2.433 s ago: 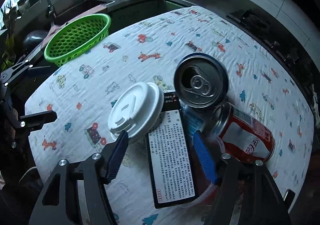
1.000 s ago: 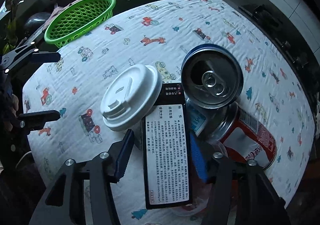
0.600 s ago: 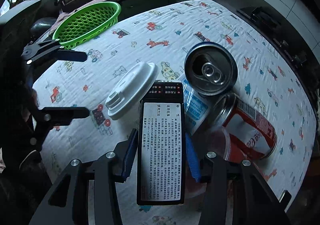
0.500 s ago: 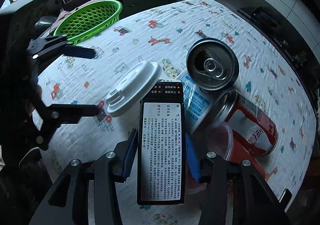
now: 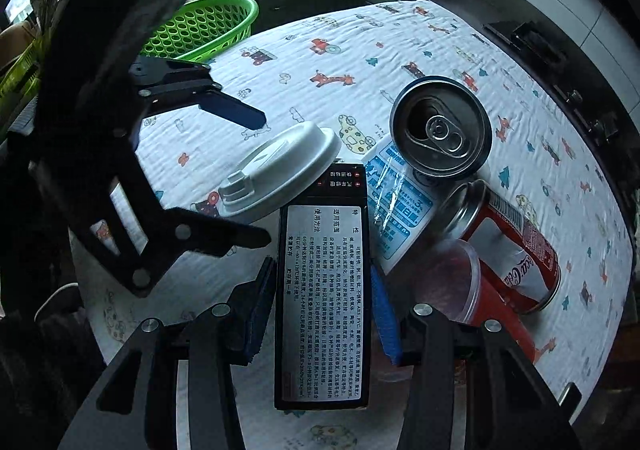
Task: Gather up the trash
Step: 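Grasp the black-and-white medicine box with the right tool while the left tool approaches the lidded cup, then grasp the white-lidded coffee cup with the left tool while the right tool lifts the box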
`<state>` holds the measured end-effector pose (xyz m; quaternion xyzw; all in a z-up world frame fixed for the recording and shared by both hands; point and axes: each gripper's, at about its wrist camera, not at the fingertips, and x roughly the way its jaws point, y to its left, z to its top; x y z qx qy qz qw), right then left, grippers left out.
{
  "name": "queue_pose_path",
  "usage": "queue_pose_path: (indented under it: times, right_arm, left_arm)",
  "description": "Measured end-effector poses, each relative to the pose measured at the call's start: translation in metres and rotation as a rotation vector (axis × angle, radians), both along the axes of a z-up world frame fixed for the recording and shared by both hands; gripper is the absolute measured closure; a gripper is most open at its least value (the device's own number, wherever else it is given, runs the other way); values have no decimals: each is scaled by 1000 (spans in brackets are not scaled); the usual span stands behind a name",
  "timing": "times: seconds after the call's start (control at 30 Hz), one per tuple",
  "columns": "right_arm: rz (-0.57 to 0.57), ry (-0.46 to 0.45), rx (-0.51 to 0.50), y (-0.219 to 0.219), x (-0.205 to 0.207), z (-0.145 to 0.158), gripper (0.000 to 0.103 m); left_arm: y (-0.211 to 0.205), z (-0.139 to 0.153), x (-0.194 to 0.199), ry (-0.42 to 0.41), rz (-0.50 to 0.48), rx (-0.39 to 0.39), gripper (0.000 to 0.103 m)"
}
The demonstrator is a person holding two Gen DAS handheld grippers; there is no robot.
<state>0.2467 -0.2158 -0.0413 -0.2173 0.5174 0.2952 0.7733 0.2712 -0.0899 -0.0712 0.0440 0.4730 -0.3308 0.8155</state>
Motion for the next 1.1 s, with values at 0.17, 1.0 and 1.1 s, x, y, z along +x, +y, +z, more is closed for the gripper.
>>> queue_pose_path:
  times: [0.17,1.0,1.1]
  right_arm:
    - [5,-12,-20,2,0,-2,58]
    - [-7,-47,-1,12,-6,8,59]
    - [2,-53,13,21,-7,13,60]
  left_arm:
    - [3,-10,11,44,-17,-49,5]
    - [40,13,-15,-56,77,-39,13]
    - [60,20,-24,-77,121,-31,13]
